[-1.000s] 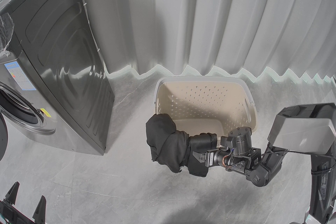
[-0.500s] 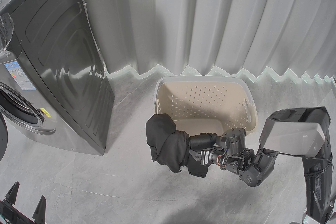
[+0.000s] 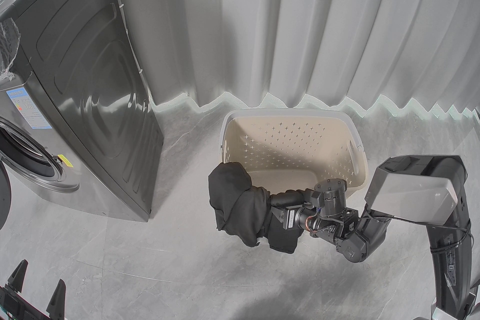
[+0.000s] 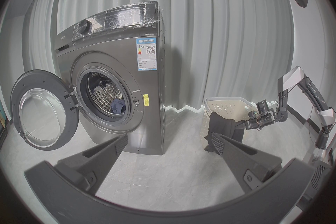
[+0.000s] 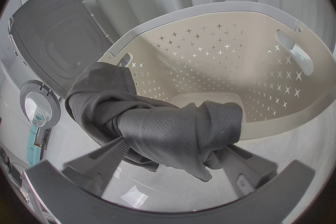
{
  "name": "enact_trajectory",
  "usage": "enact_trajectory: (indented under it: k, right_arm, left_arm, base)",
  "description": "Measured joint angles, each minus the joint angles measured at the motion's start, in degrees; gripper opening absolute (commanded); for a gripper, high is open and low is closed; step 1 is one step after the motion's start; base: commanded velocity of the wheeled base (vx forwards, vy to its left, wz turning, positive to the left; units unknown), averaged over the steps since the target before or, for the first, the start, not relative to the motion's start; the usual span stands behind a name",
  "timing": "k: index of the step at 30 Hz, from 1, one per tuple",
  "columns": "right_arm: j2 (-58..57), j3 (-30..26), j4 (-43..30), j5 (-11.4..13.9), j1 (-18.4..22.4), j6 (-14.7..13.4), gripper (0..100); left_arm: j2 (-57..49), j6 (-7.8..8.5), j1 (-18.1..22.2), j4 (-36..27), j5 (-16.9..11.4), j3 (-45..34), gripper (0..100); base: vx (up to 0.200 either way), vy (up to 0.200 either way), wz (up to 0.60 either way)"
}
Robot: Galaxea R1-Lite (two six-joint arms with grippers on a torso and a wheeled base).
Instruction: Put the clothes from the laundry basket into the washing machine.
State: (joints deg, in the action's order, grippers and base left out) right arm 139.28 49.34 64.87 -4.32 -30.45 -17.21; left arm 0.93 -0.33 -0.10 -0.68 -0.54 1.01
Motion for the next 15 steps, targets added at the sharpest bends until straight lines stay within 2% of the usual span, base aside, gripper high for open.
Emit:
enact_trajectory:
  k: [10, 15]
  right_arm:
    - [0.39, 0.35, 0.28, -0.02, -0.11, -0.4, 0]
    - [-1.02, -1.57, 1.65, -0.06, -0.39, -0.66, 0]
  left_arm:
    - [0.0, -0.13, 0.0, -0.02, 0.0, 0.0, 100]
    - [0.0, -0.56, 0.0, -0.02, 0.0, 0.0, 100]
  base:
    - [0.0, 0.0, 0.0]
    - [0.0, 0.0, 0.0]
